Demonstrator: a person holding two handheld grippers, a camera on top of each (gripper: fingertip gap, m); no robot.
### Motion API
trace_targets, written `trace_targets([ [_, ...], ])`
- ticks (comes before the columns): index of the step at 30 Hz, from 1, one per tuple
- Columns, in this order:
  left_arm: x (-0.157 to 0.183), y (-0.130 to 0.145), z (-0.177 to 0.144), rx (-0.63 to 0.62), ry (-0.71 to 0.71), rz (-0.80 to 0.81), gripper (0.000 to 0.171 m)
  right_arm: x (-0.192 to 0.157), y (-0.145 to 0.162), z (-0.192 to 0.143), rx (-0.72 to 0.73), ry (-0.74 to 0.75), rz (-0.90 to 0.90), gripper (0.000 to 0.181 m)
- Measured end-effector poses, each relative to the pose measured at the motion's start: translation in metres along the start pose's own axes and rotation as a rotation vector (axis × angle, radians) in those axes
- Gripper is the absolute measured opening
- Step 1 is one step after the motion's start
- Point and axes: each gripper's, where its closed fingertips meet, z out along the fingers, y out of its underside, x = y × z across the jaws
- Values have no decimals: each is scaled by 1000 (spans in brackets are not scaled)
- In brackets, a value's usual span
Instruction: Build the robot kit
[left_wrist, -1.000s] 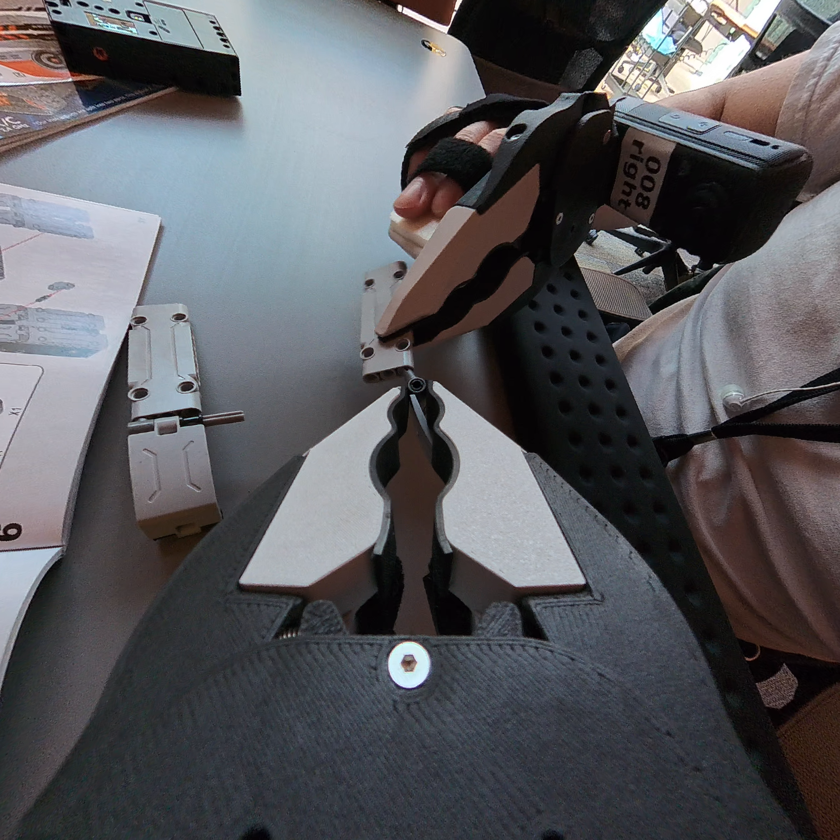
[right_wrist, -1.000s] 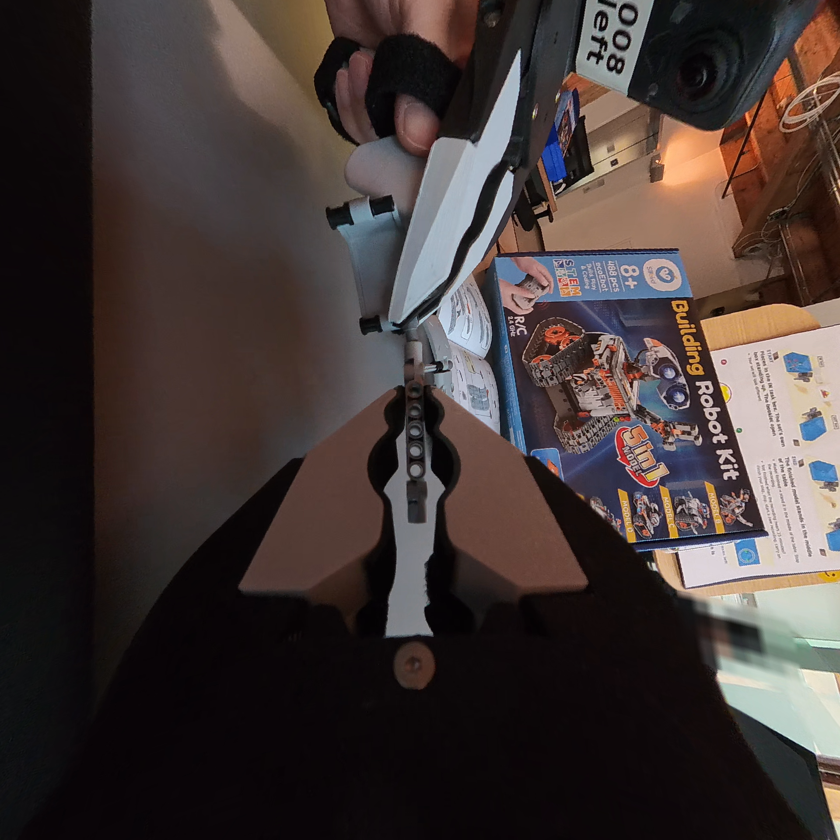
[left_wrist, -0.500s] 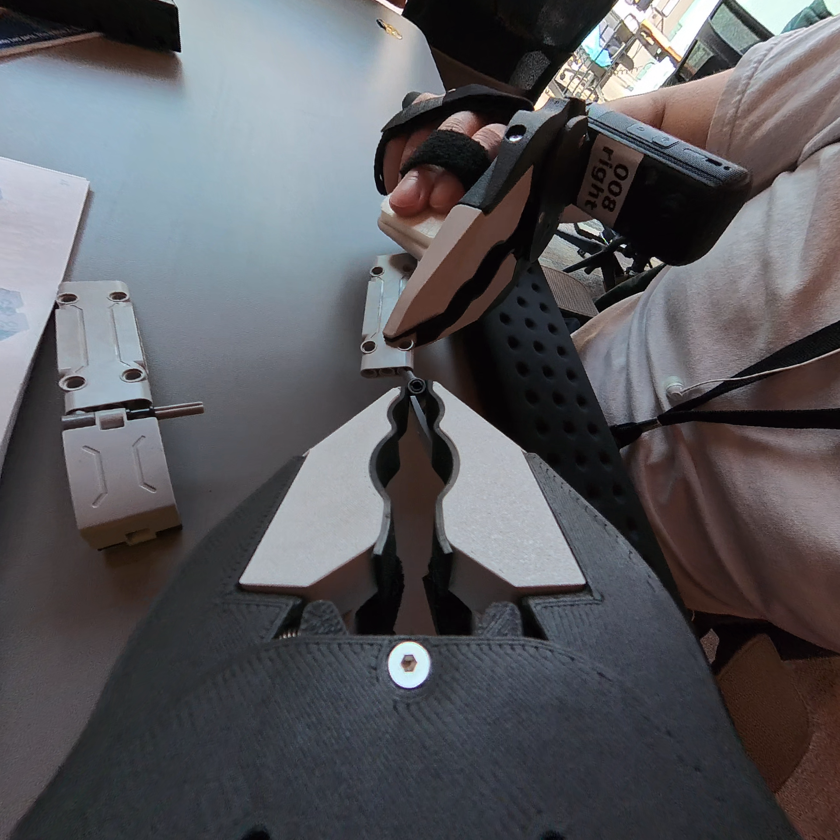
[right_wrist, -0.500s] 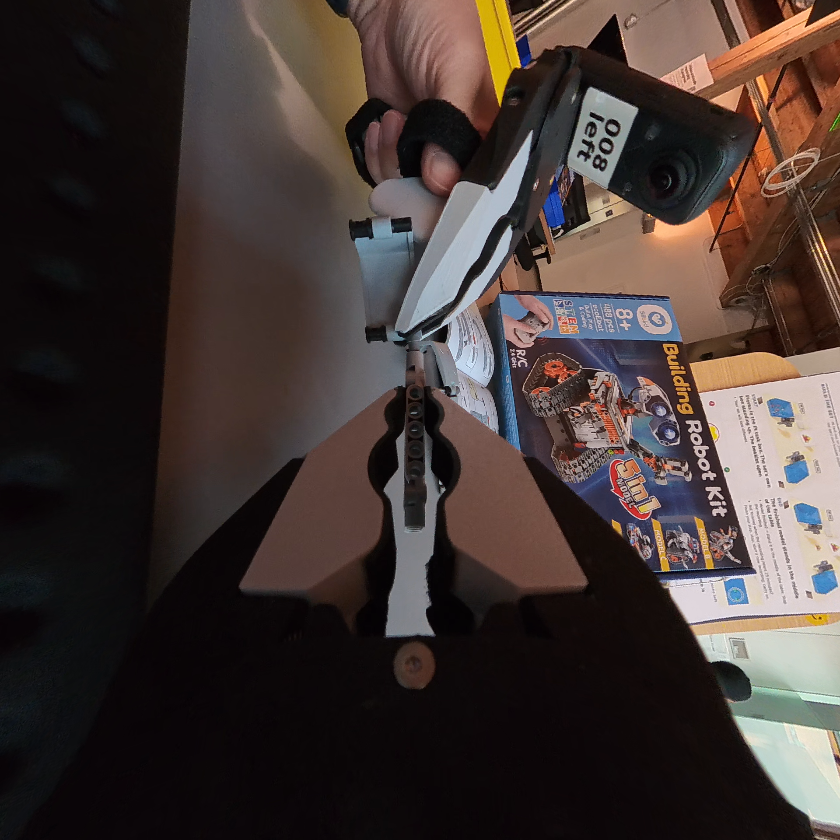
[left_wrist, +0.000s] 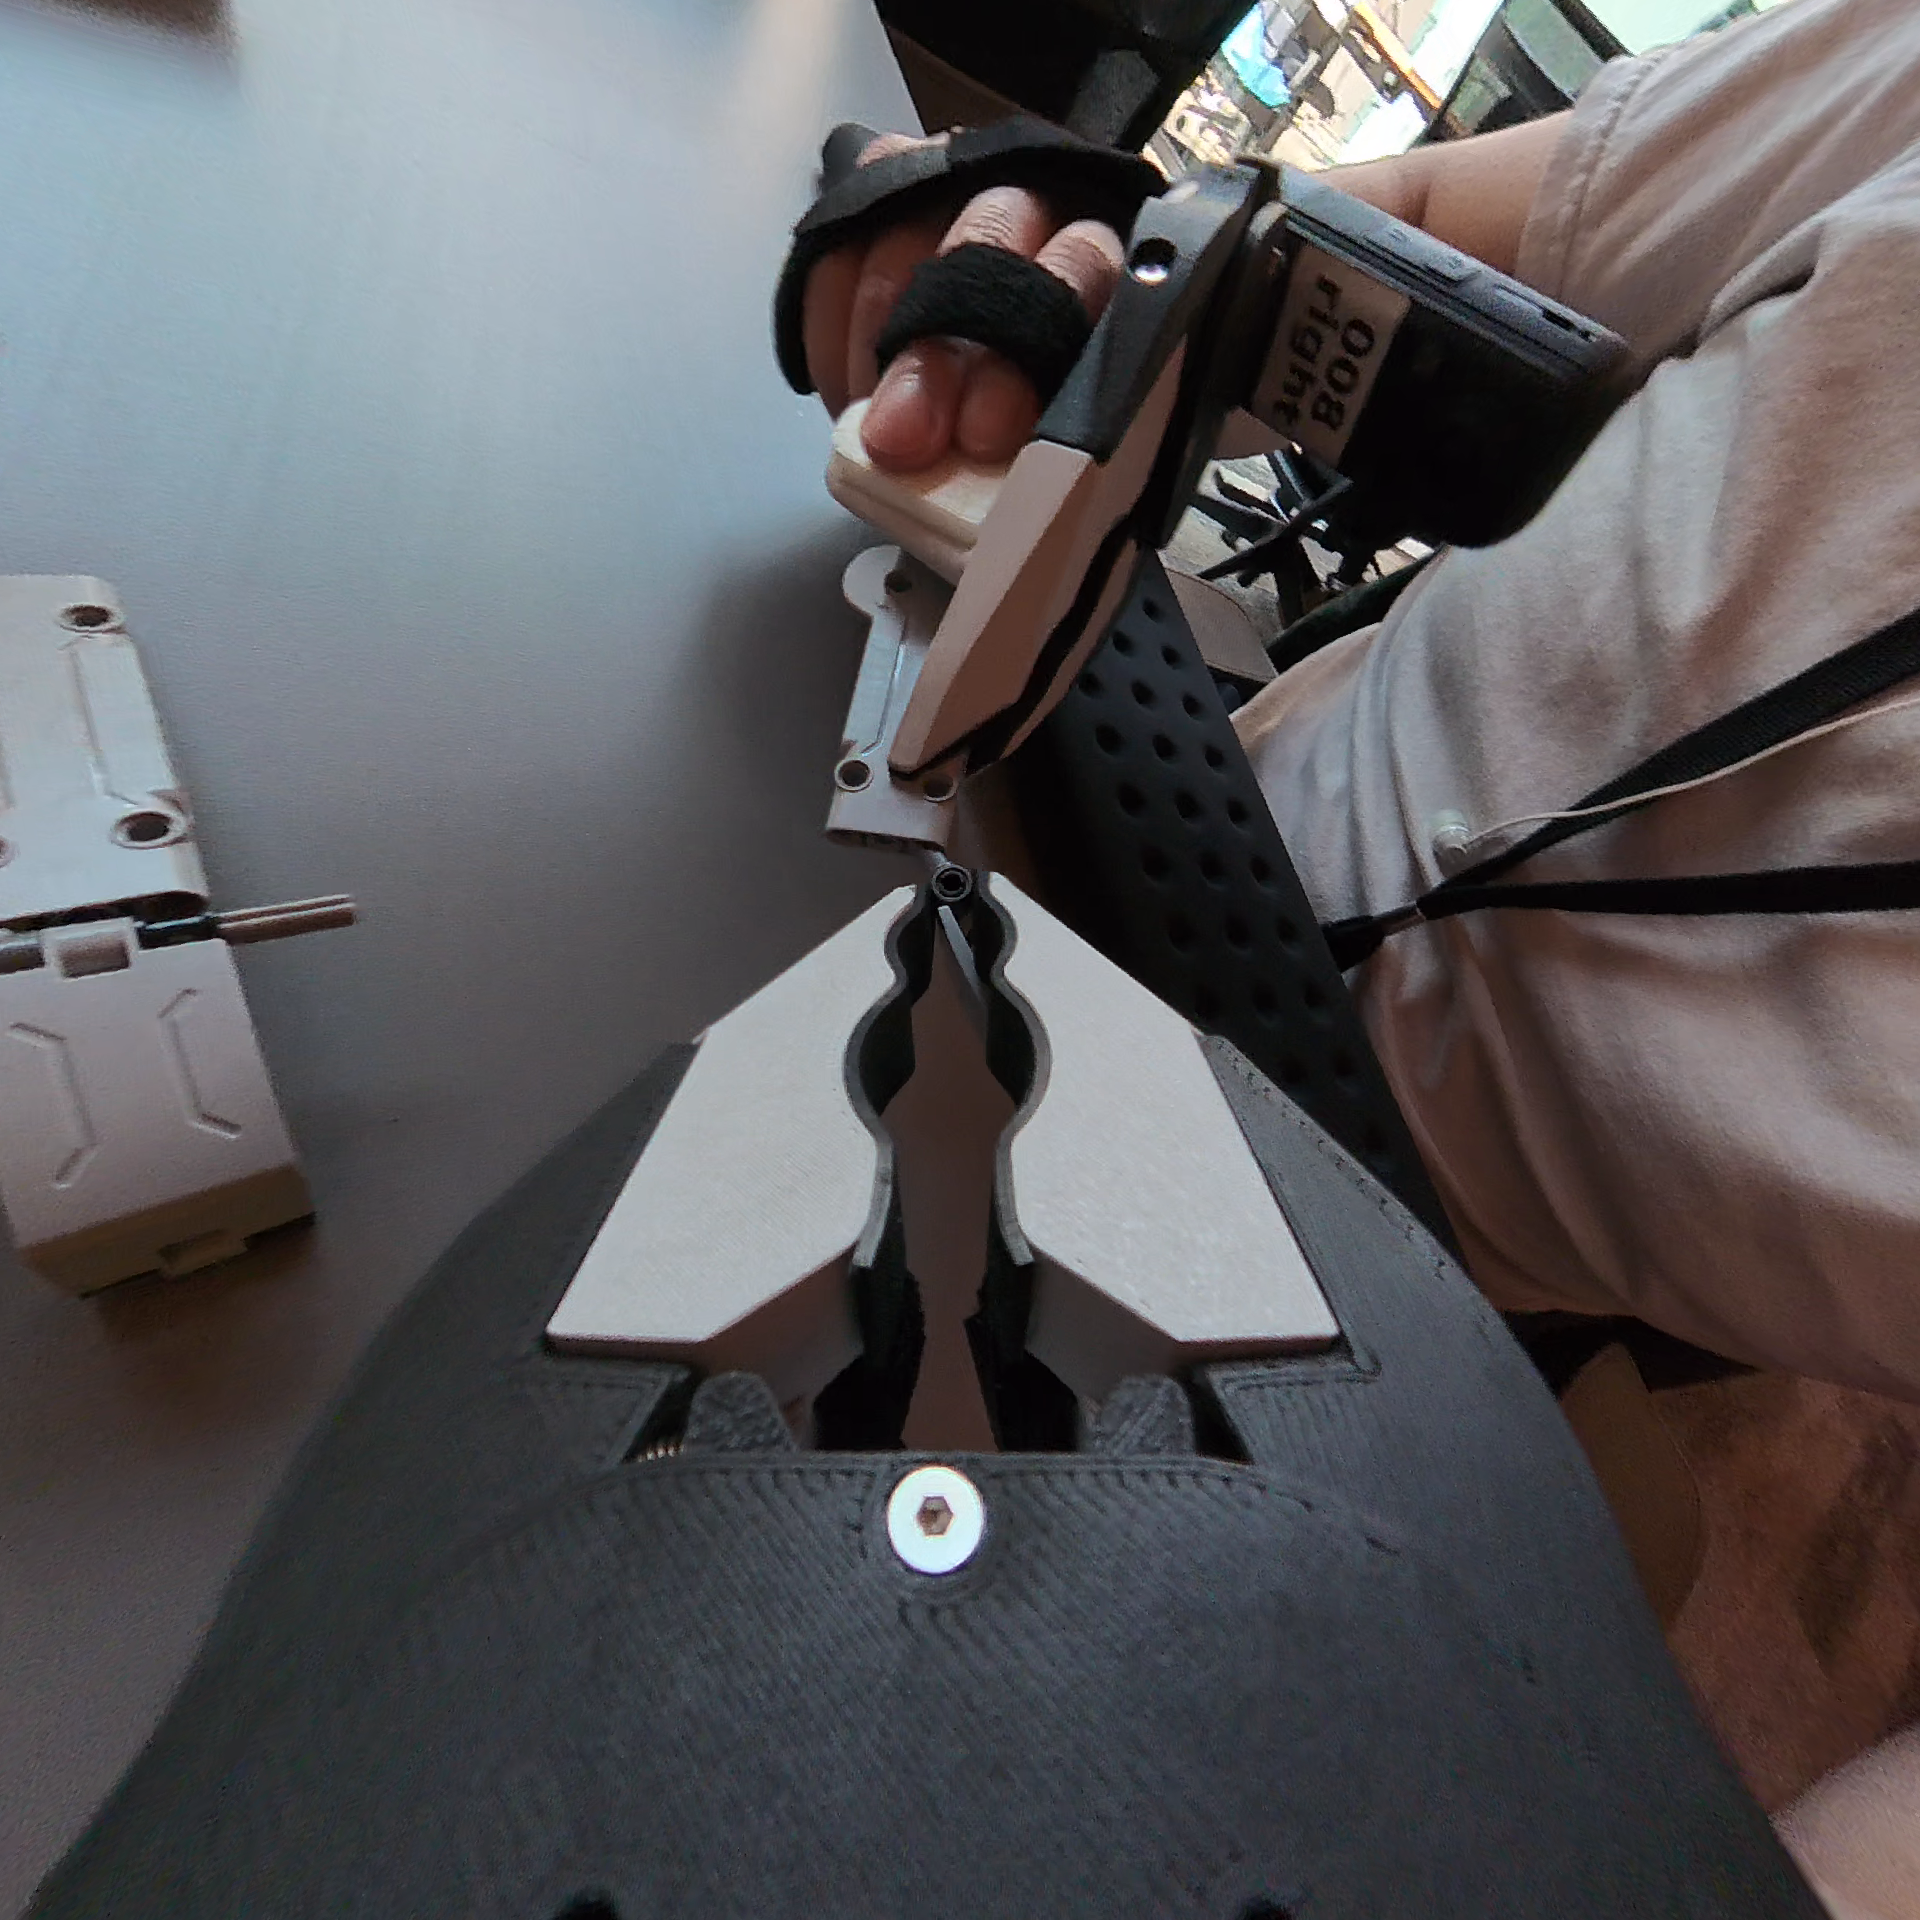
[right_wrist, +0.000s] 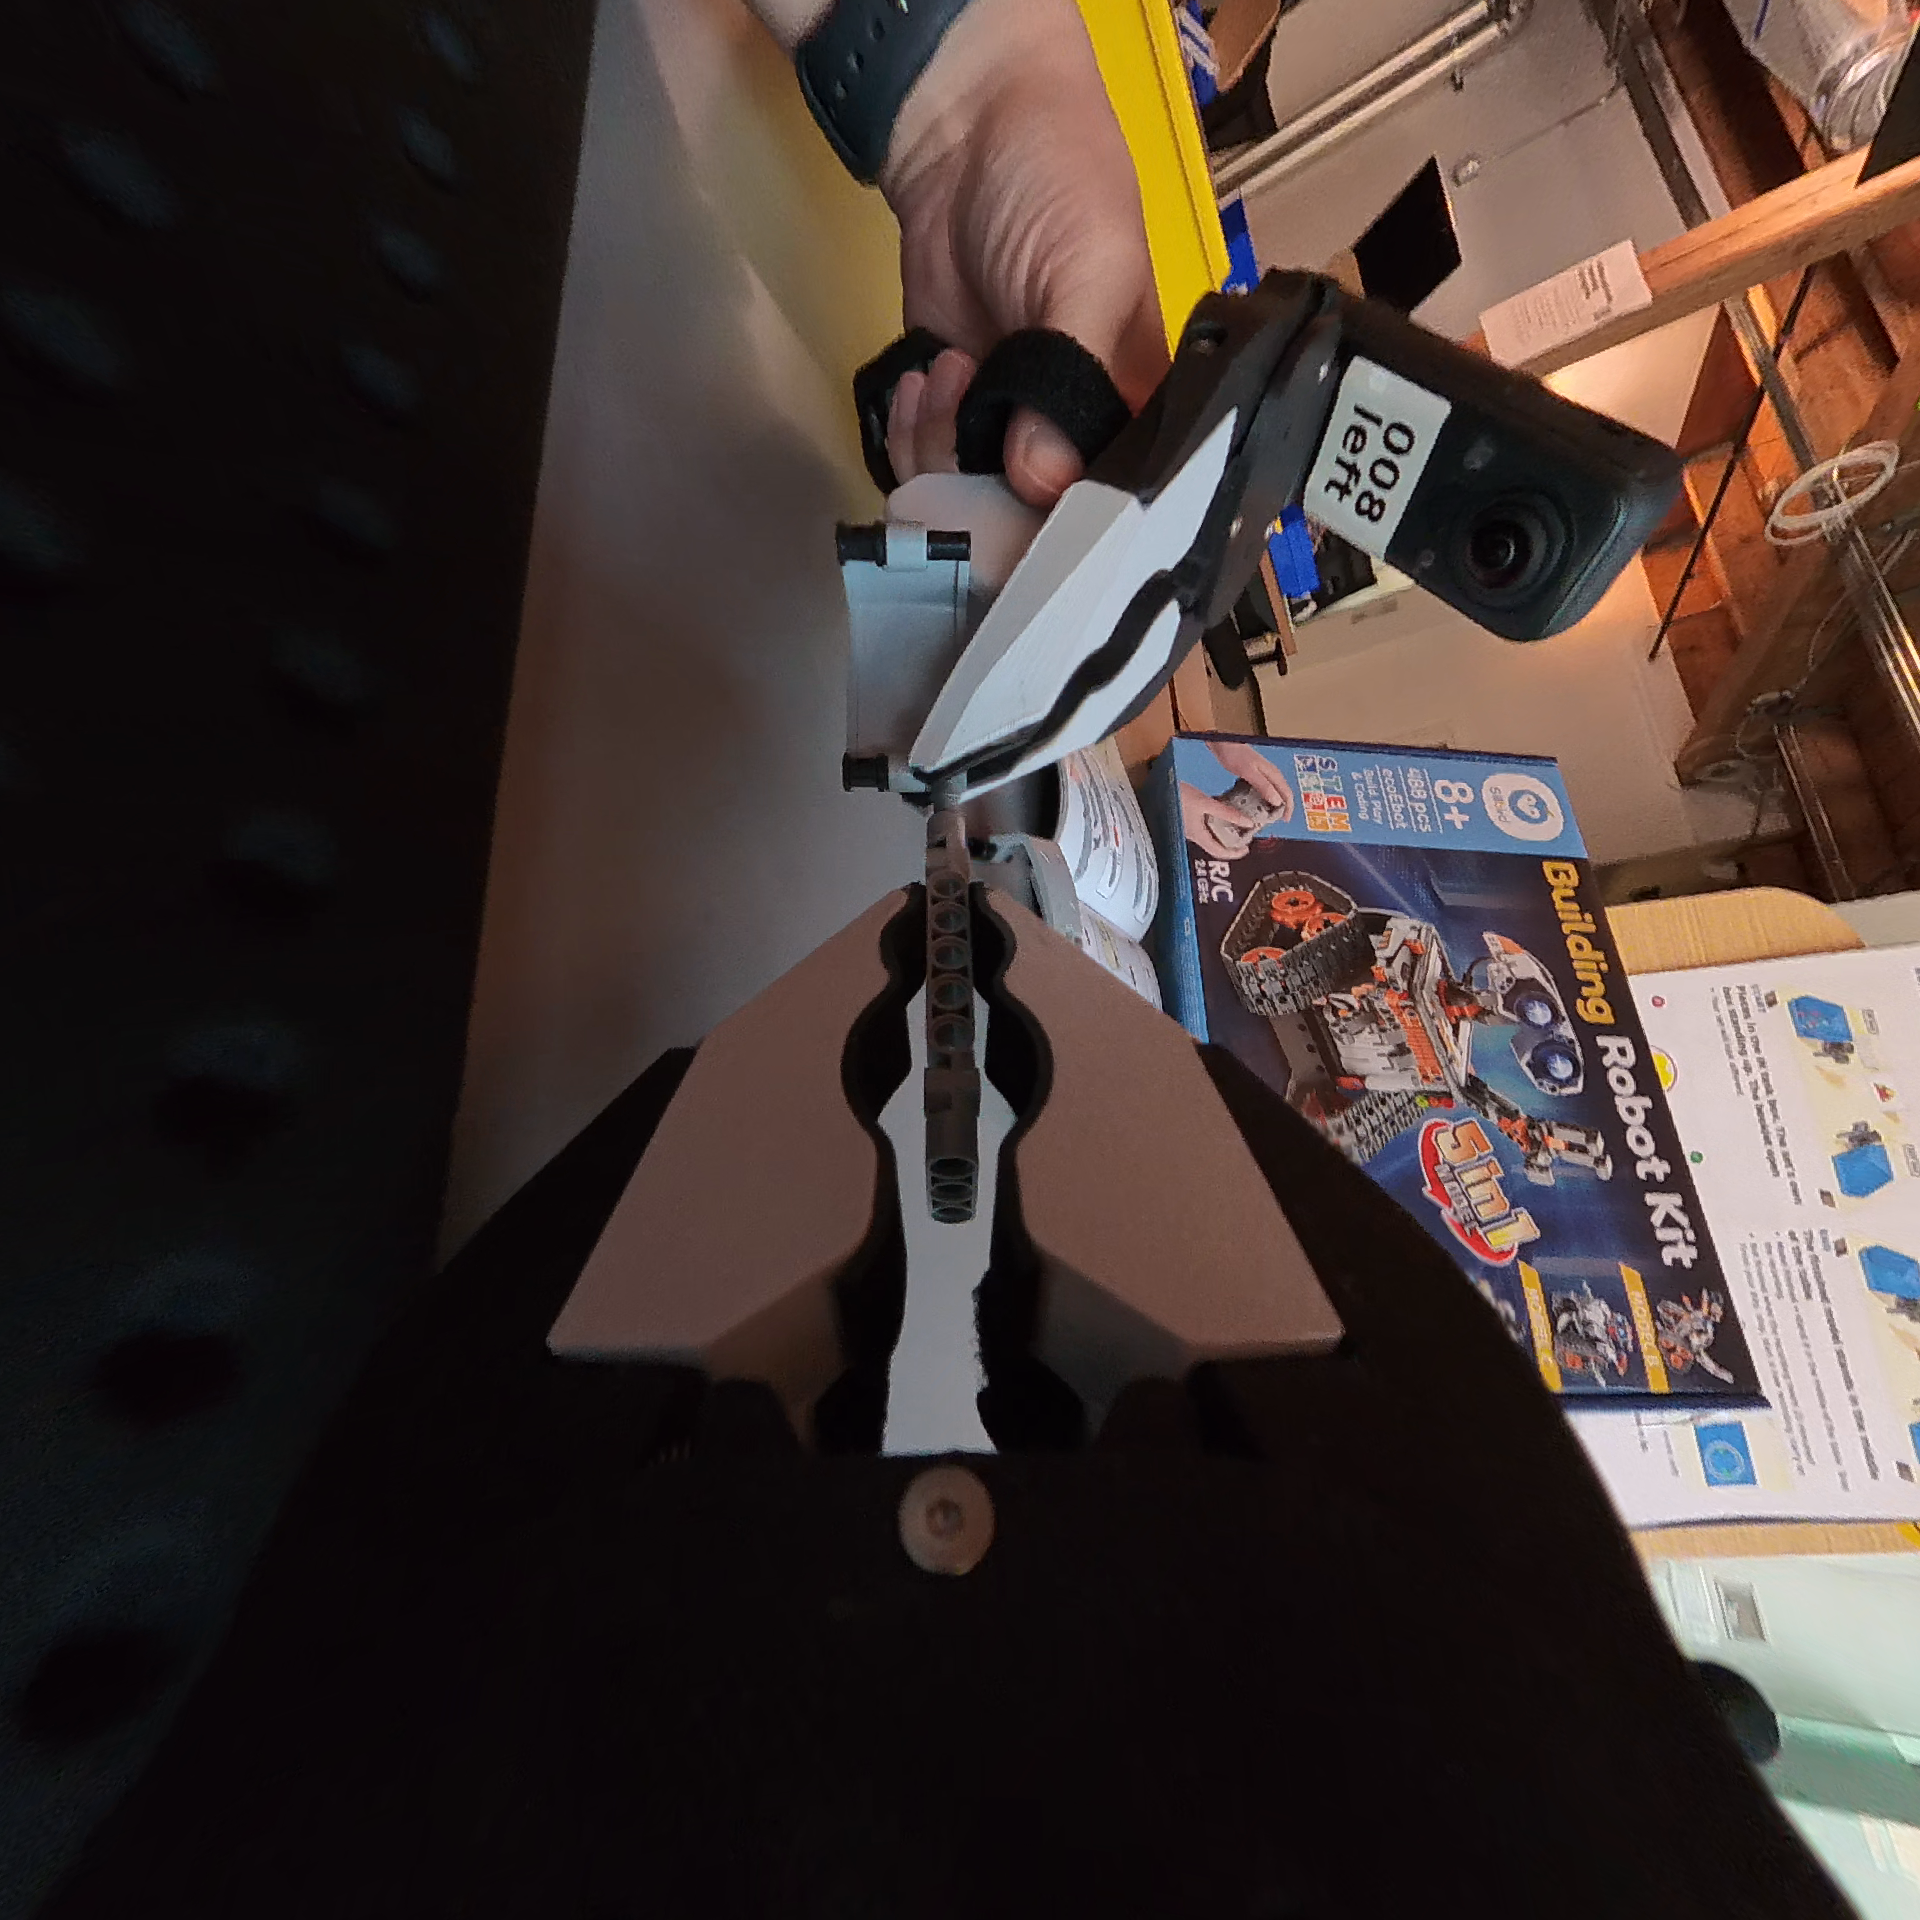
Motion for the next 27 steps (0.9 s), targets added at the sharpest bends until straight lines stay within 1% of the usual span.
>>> trace_targets([
  [2,6,2,1,-6,39,10,5,-2,-5,-2,37,-12,-10,6],
  [7,31,2,1,7,201,35,5,-2,-27,-13,156,-23,4,6],
  [11,46,3,-2,13,299,57,4,-2,-41,-17,226,-36,38,6],
  [19,55,2,-8,31,349,101,4,2,-51,-18,293,-34,66,6],
  [23,56,6,-6,14,362,107,4,-3,-52,-17,292,-51,47,6],
  [27,55,5,-7,26,365,100,4,-1,-51,-17,292,-51,67,6],
])
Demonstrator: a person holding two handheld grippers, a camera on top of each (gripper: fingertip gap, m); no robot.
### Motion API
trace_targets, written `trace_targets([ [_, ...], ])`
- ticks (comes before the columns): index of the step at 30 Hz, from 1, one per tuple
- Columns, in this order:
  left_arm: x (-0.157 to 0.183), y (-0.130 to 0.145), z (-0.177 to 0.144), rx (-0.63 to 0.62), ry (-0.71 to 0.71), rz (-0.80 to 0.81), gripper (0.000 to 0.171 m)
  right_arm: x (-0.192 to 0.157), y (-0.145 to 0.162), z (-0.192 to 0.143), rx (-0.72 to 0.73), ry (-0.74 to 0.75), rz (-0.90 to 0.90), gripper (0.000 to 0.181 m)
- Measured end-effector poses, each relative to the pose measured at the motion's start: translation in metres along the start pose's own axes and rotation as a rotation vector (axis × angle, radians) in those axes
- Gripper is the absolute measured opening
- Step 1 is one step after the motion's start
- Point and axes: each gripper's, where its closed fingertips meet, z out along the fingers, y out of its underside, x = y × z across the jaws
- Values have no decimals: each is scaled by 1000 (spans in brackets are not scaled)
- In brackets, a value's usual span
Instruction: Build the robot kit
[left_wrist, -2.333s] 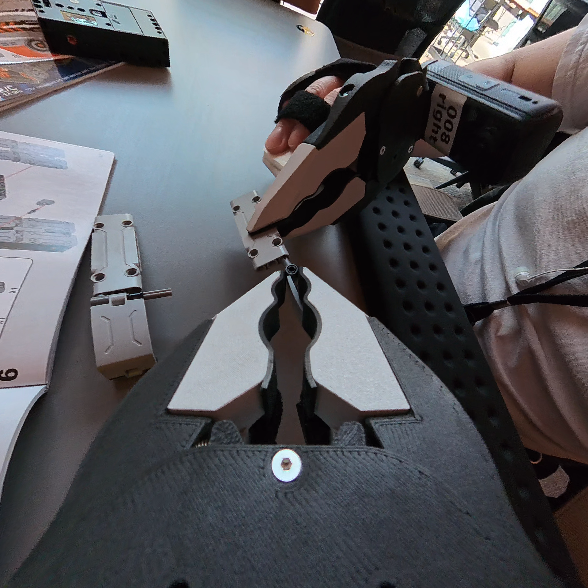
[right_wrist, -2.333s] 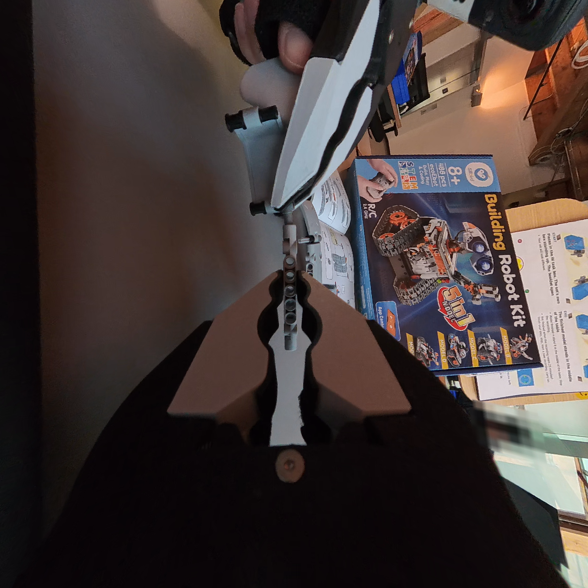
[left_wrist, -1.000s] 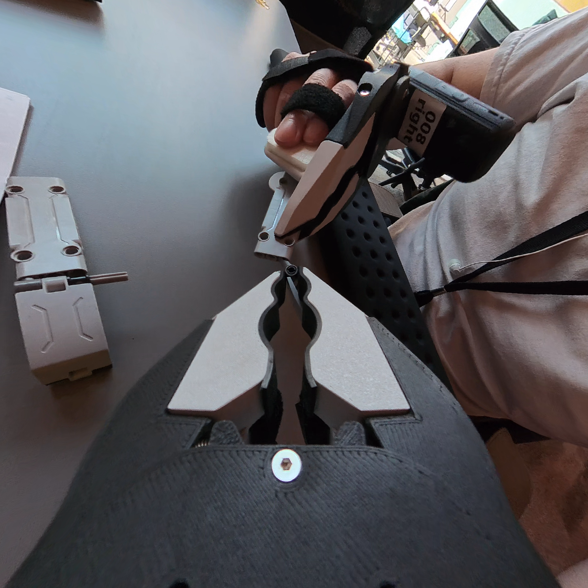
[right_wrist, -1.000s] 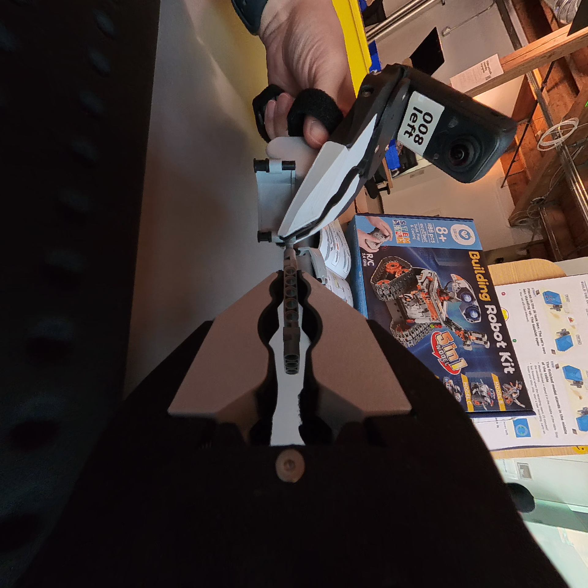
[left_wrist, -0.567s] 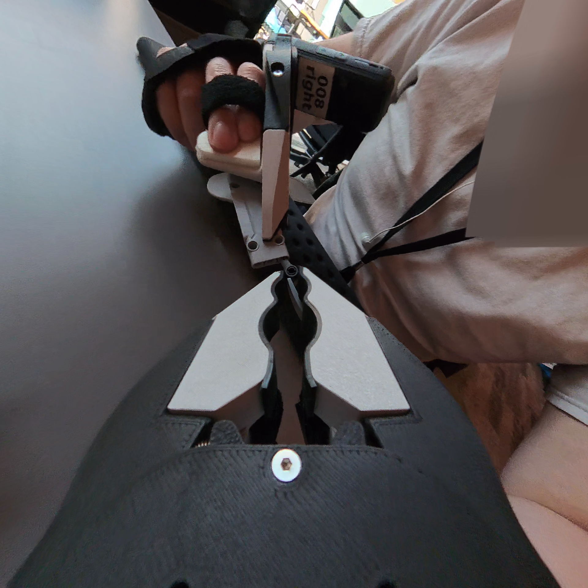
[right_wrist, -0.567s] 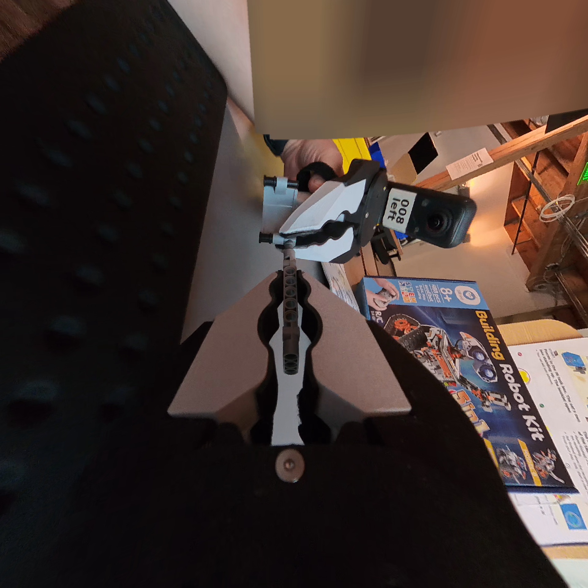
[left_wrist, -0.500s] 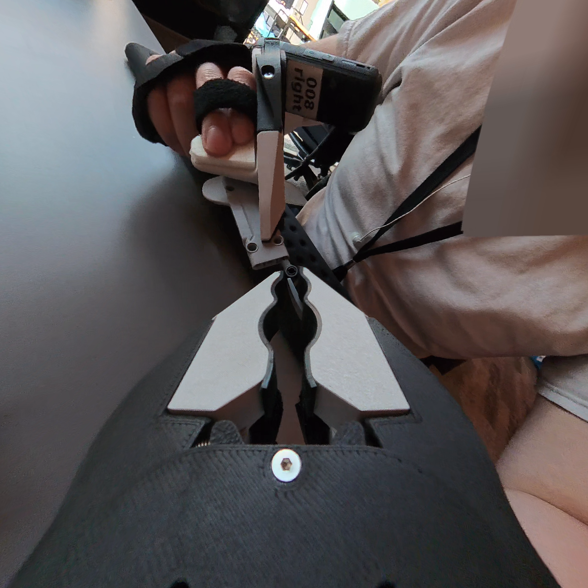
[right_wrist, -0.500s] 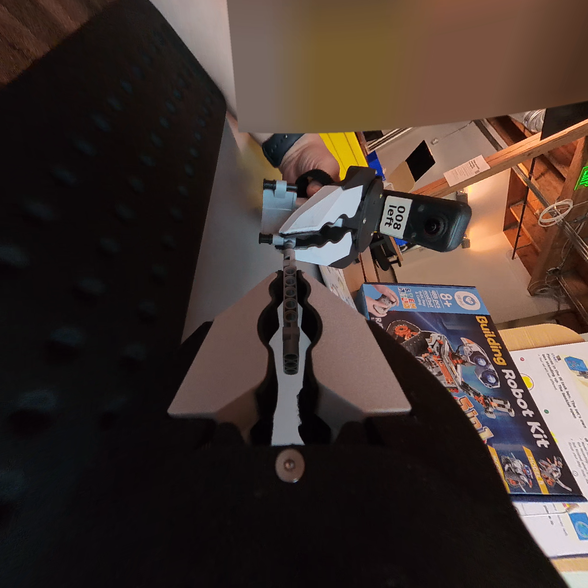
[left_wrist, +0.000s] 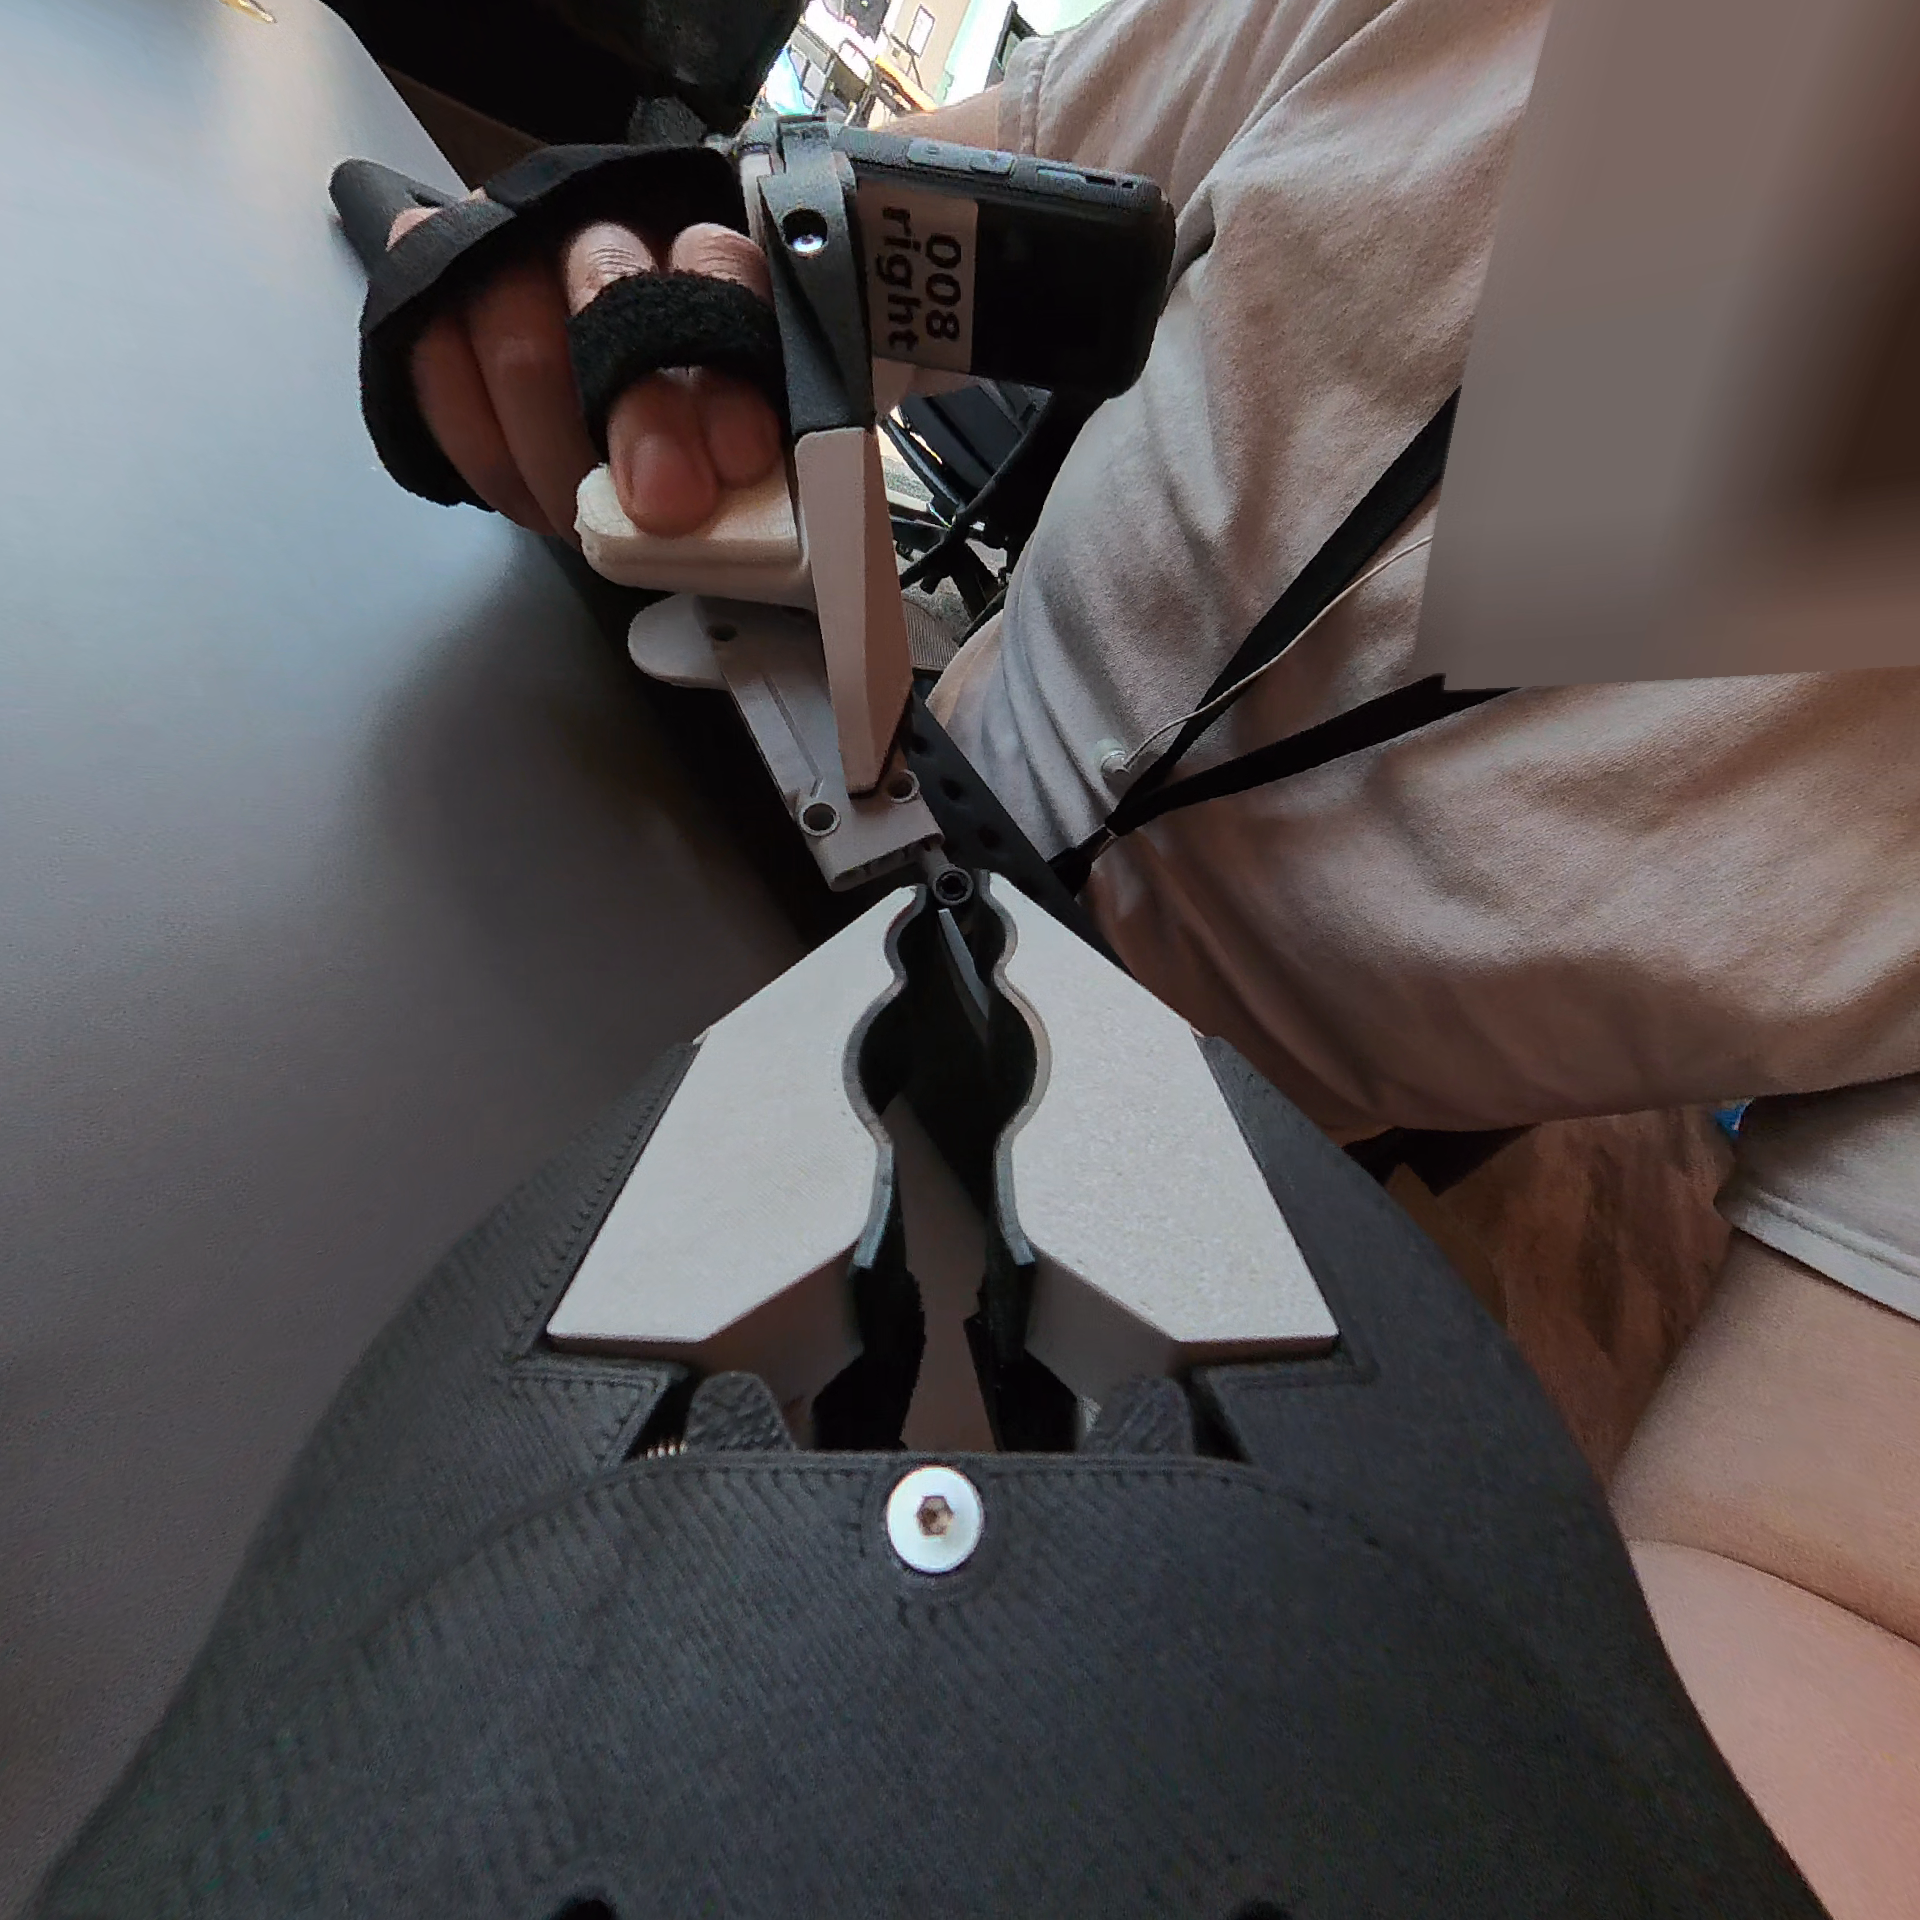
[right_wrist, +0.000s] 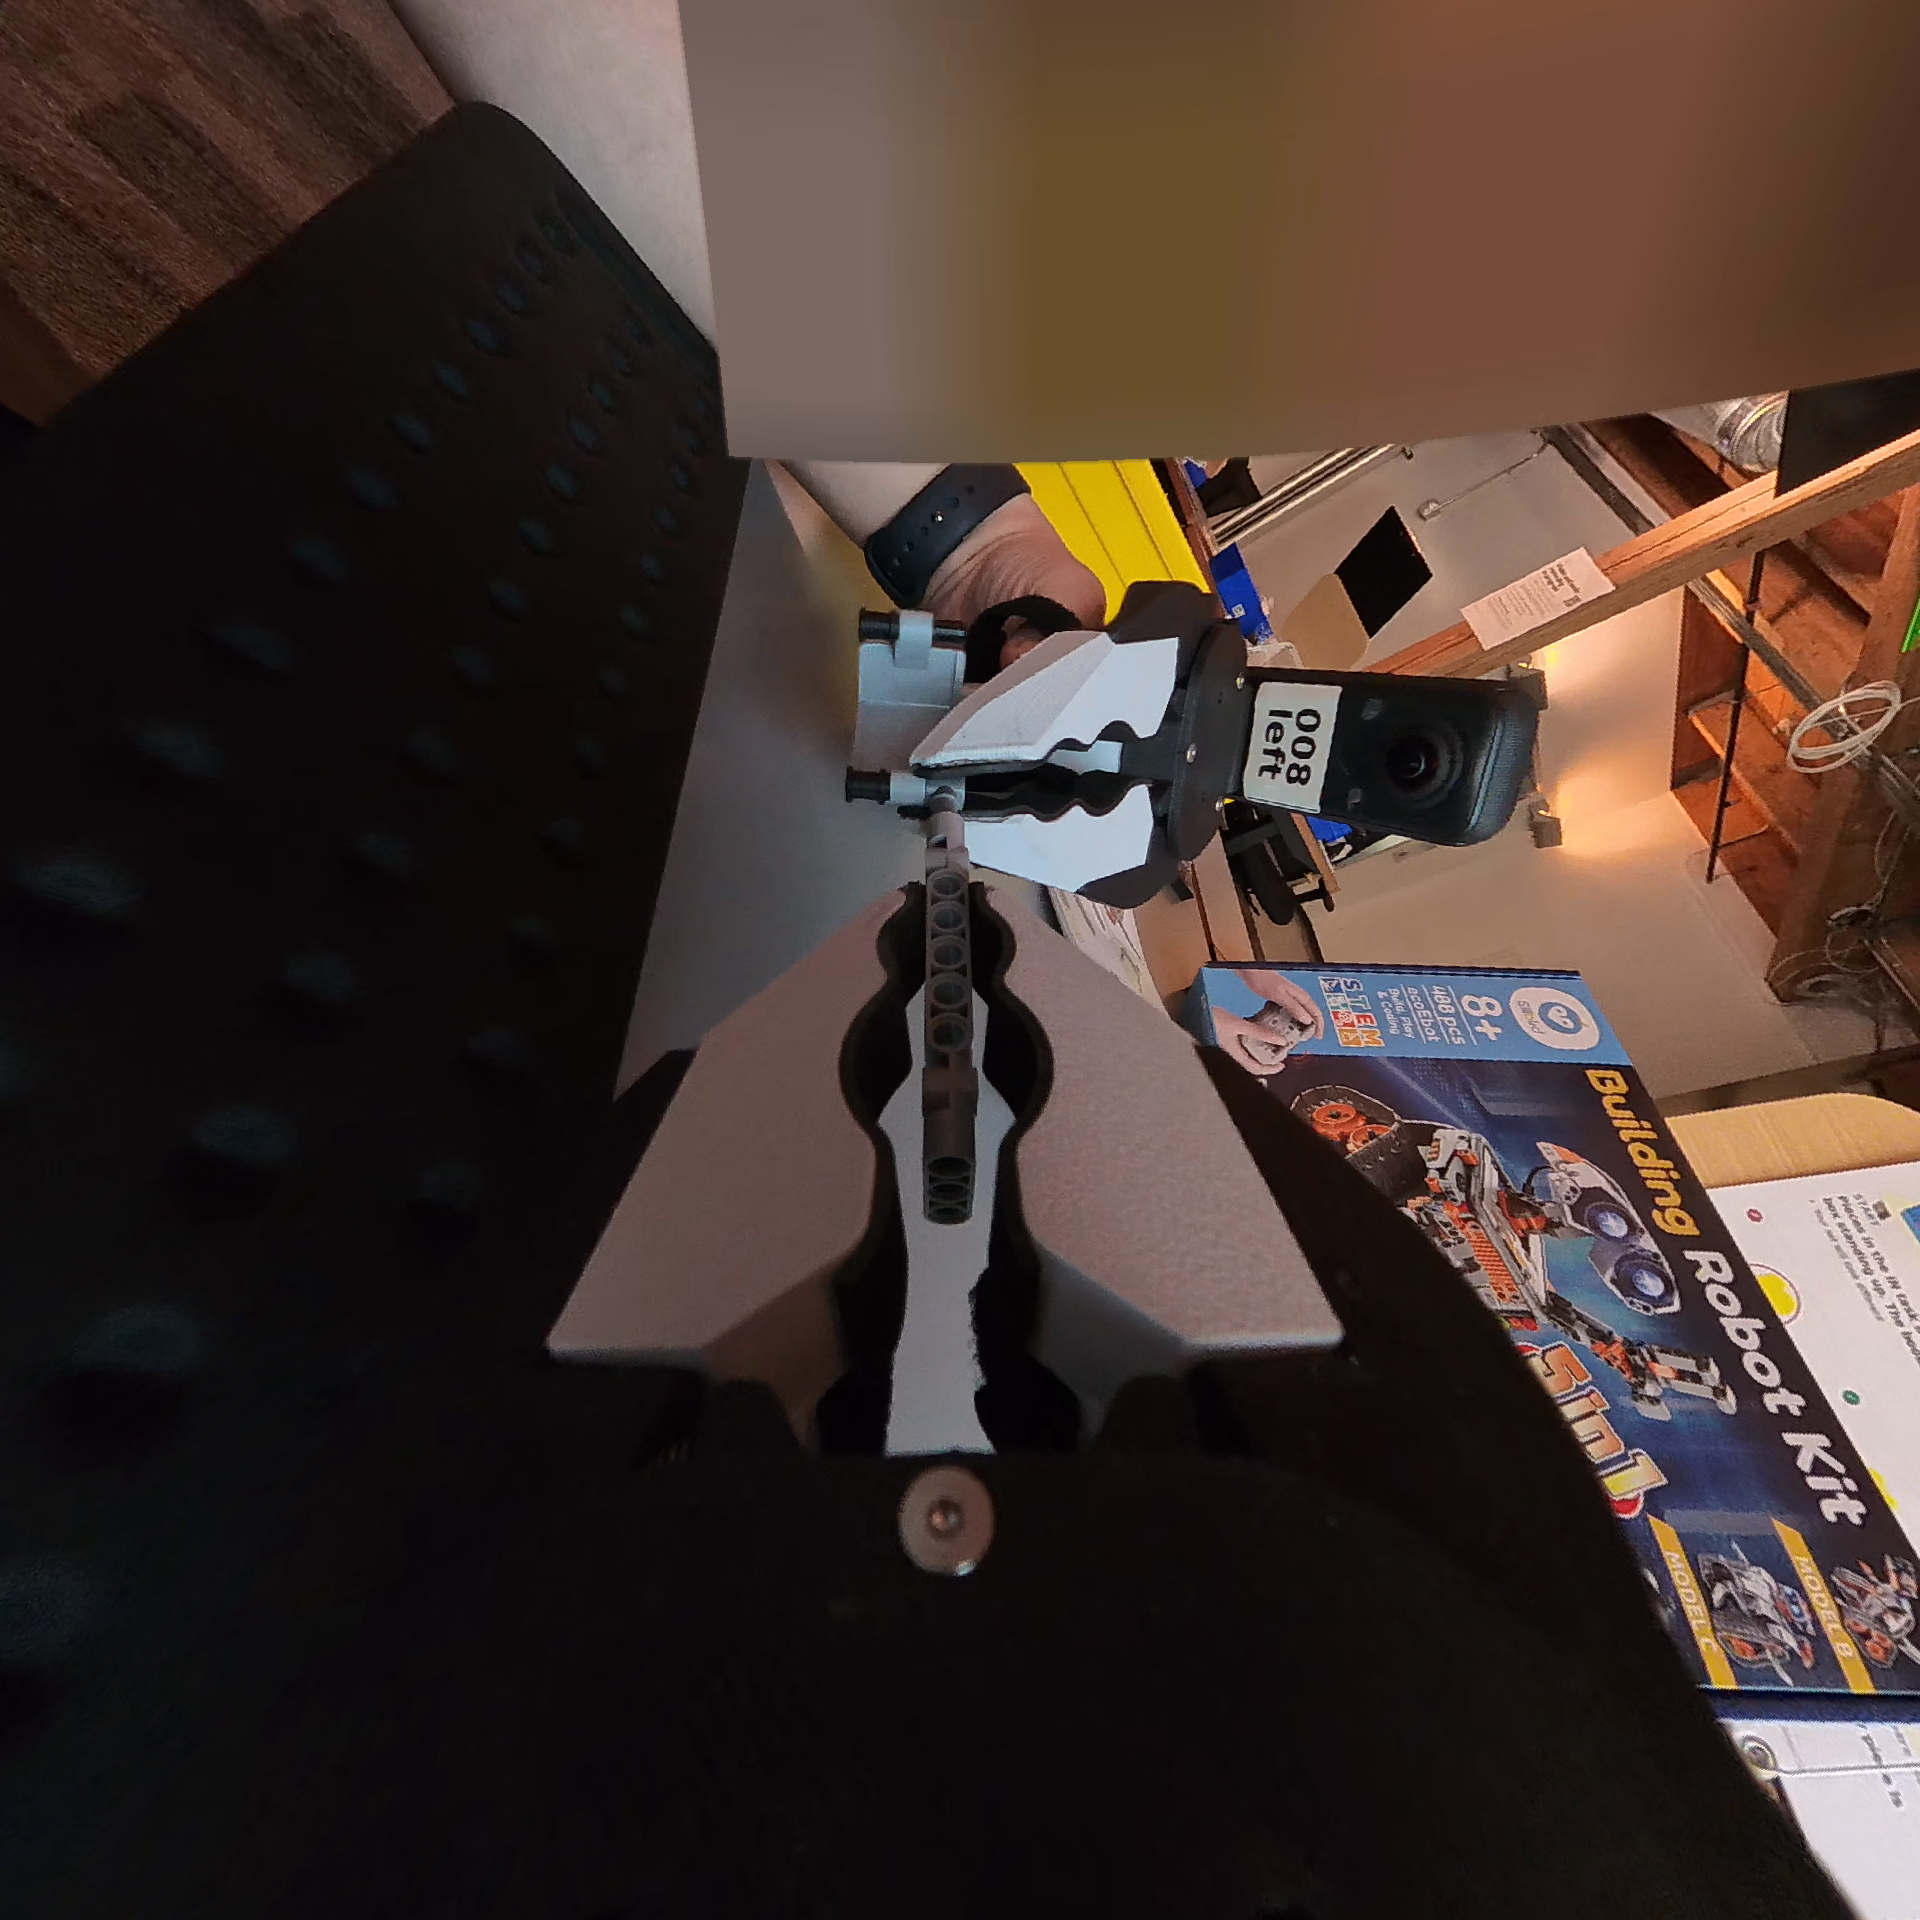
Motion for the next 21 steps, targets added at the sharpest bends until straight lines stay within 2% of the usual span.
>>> trace_targets([
  [14,-1,0,0,7,8,-25,4,0,0,0,5,-15,40,6],
  [21,2,3,2,-38,-23,16,5,-3,-3,1,-15,19,-90,6],
])
